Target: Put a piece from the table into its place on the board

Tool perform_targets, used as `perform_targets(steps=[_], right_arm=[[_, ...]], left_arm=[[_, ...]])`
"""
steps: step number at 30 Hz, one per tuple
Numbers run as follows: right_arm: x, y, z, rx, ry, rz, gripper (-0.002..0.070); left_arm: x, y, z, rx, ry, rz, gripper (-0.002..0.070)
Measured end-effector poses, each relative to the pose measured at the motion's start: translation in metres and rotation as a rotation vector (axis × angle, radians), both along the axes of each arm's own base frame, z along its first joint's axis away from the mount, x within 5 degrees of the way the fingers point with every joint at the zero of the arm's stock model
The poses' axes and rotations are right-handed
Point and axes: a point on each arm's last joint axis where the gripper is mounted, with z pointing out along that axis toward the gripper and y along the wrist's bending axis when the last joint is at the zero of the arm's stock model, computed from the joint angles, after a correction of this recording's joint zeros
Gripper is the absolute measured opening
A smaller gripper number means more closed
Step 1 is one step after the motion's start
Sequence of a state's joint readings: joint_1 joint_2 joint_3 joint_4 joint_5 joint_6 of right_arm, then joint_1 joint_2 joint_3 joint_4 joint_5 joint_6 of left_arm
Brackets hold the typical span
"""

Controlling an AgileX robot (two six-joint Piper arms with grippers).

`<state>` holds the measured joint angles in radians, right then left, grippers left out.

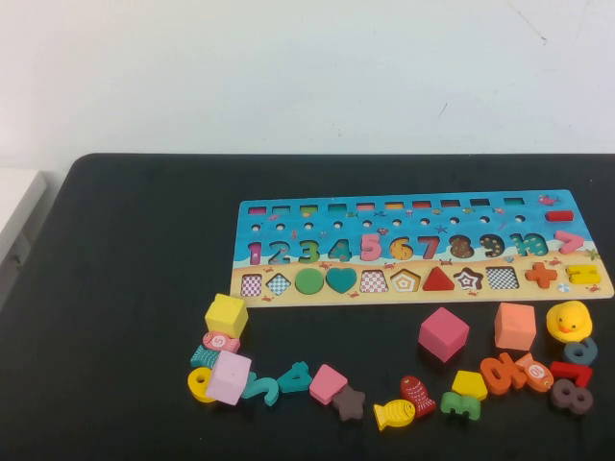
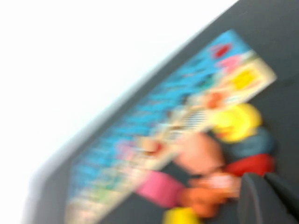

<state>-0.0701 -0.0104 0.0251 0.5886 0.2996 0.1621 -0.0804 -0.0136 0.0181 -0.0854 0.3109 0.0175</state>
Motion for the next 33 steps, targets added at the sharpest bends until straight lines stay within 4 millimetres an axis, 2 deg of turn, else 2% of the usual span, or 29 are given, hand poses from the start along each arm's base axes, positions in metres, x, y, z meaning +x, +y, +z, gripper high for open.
perform_targets(steps=[2,7,11,15,18,20,23,27,30,33], right_arm=[[0.0,0.003,0.004,0.174,-0.021,0.003,0.0019],[0.002,-0.003,0.012,0.173,-0.109,-0.056,0.0018],[0.002,-0.003,0.013,0.105,-0.129,-0.052,0.0019],[0.0,0.008,0.011,-0.019,-0.034,0.093,0.0019],[0.0,0.015,0.033,-0.21,0.015,0.231,0.0018],[0.007,0.018,0.074,-0.483,0.02,0.368,0.0018],[0.022,0.019,0.112,-0.734,0.066,0.549,0.0019],[0.046,0.019,0.139,-0.95,0.176,0.83,0.0019],[0.068,0.018,0.15,-1.021,0.246,1.0,0.0019],[0.094,0.026,0.154,-1.059,0.262,1.13,0.0019]], left_arm=[[0.0,0.0,0.0,0.0,0.0,0.0,-0.0003],[0.0,0.0,0.0,0.0,0.0,0.0,-0.0003],[0.0,0.0,0.0,0.0,0.0,0.0,-0.0003],[0.0,0.0,0.0,0.0,0.0,0.0,-0.0003],[0.0,0.0,0.0,0.0,0.0,0.0,-0.0003],[0.0,0.0,0.0,0.0,0.0,0.0,-0.0003],[0.0,0.0,0.0,0.0,0.0,0.0,-0.0003],[0.0,0.0,0.0,0.0,0.0,0.0,-0.0003],[0.0,0.0,0.0,0.0,0.0,0.0,-0.0002],[0.0,0.0,0.0,0.0,0.0,0.0,-0.0002]])
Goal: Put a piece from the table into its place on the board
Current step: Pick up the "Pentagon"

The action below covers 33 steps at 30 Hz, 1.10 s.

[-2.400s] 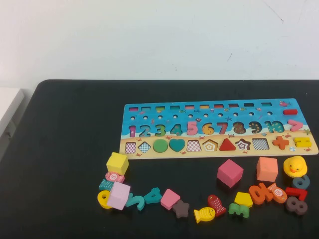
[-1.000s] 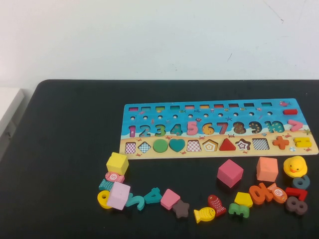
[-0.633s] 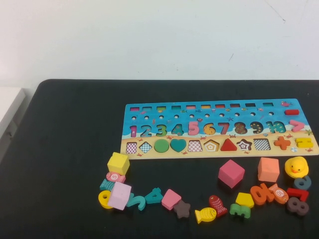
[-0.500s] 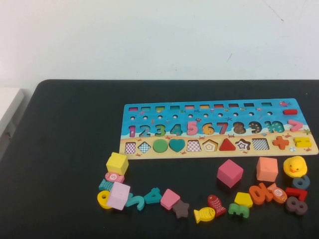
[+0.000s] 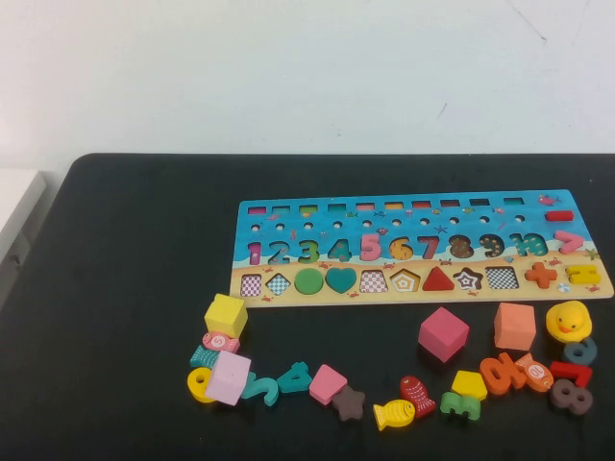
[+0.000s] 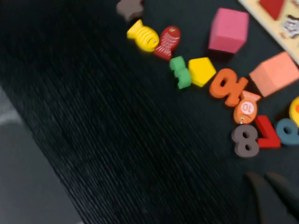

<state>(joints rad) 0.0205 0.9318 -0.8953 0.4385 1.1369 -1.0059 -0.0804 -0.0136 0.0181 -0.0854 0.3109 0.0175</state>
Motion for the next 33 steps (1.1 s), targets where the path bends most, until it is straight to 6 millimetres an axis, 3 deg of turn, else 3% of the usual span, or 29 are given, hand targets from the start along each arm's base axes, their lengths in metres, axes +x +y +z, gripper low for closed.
perform_targets(steps=[6,16,24,28,33], right_arm=[[0.039,0.017,-0.012,-0.088,0.056,-0.001,0.0019],[0.096,0.067,-0.071,-0.148,0.274,-0.056,0.0019],[0.12,0.114,-0.111,-0.269,0.278,-0.042,0.0019],[0.138,0.124,-0.13,-0.317,0.279,-0.129,0.0019],[0.145,0.128,-0.145,-0.328,0.285,-0.141,0.0027]], left_arm=[[0.0,0.0,0.0,-0.002,0.0,0.0,-0.0002],[0.0,0.0,0.0,-0.002,0.0,0.0,-0.0002],[0.0,0.0,0.0,-0.002,0.0,0.0,-0.0002],[0.0,0.0,0.0,-0.002,0.0,0.0,-0.0002],[0.0,0.0,0.0,-0.002,0.0,0.0,-0.0002]])
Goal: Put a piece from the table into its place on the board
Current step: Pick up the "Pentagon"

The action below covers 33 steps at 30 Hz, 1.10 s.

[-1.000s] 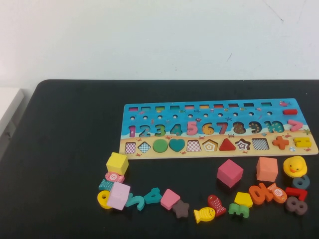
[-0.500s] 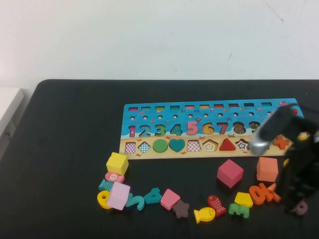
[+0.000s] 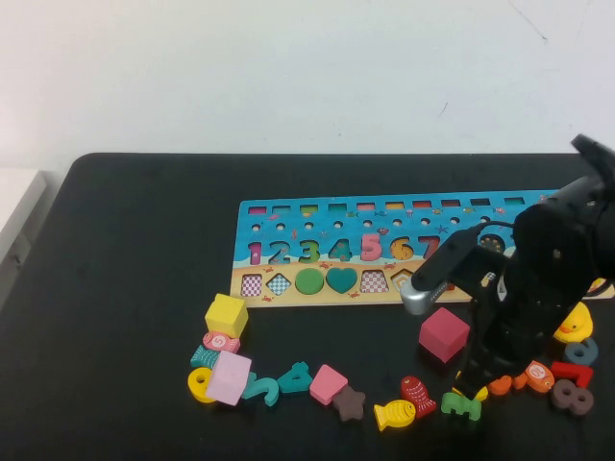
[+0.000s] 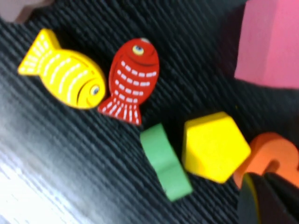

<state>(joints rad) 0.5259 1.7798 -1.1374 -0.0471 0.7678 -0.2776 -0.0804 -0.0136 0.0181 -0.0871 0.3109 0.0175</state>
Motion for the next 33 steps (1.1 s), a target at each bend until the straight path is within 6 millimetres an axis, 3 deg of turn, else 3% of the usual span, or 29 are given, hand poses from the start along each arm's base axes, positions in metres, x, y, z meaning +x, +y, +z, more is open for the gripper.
perform_targets(steps=[3,8,11,21,27,33], right_arm=[[0.003,0.002,-0.003,0.008,-0.012,-0.004,0.0095],[0.006,0.006,-0.002,0.051,-0.049,-0.001,0.0336],[0.006,0.008,-0.002,0.06,-0.048,0.051,0.0406],[0.005,0.009,-0.003,0.056,-0.045,0.167,0.0431],[0.006,0.01,-0.02,0.03,0.007,0.173,0.0424],[0.008,0.012,-0.02,0.033,0.004,0.174,0.0424]], left_arm=[[0.0,0.0,0.0,0.0,0.0,0.0,-0.0002],[0.0,0.0,0.0,0.0,0.0,0.0,-0.0002],[0.0,0.0,0.0,0.0,0.0,0.0,-0.0002],[0.0,0.0,0.0,0.0,0.0,0.0,-0.0002],[0.0,0.0,0.0,0.0,0.0,0.0,-0.0002],[0.0,0.0,0.0,0.0,0.0,0.0,-0.0002]])
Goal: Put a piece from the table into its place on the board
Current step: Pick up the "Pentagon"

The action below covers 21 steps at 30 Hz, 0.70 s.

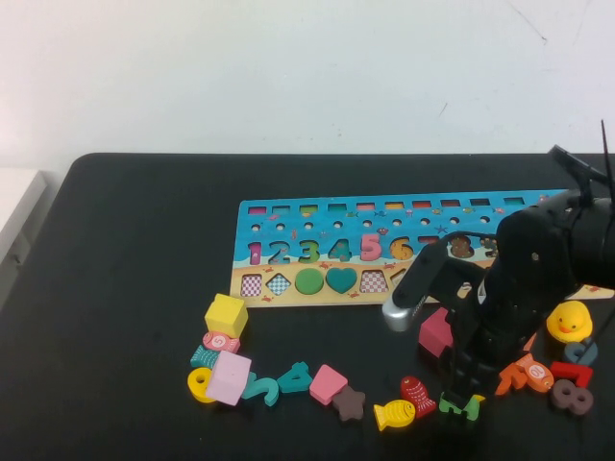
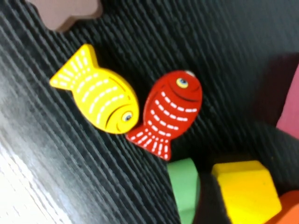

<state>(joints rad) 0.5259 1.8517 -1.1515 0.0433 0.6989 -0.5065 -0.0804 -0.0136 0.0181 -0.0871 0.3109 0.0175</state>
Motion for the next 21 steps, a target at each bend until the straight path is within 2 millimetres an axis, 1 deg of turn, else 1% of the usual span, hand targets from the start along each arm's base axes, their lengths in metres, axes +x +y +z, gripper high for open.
perform_targets(steps=[7,16,21], right_arm=[[-0.003,-0.001,-0.001,-0.024,0.028,0.044,0.0424],[-0.011,-0.003,-0.002,-0.04,0.125,0.059,0.0423],[-0.013,-0.003,-0.002,-0.041,0.14,0.058,0.0423]], left_arm=[[0.0,0.0,0.0,0.0,0.0,0.0,-0.0002],[0.0,0.0,0.0,0.0,0.0,0.0,-0.0002],[0.0,0.0,0.0,0.0,0.0,0.0,-0.0002]])
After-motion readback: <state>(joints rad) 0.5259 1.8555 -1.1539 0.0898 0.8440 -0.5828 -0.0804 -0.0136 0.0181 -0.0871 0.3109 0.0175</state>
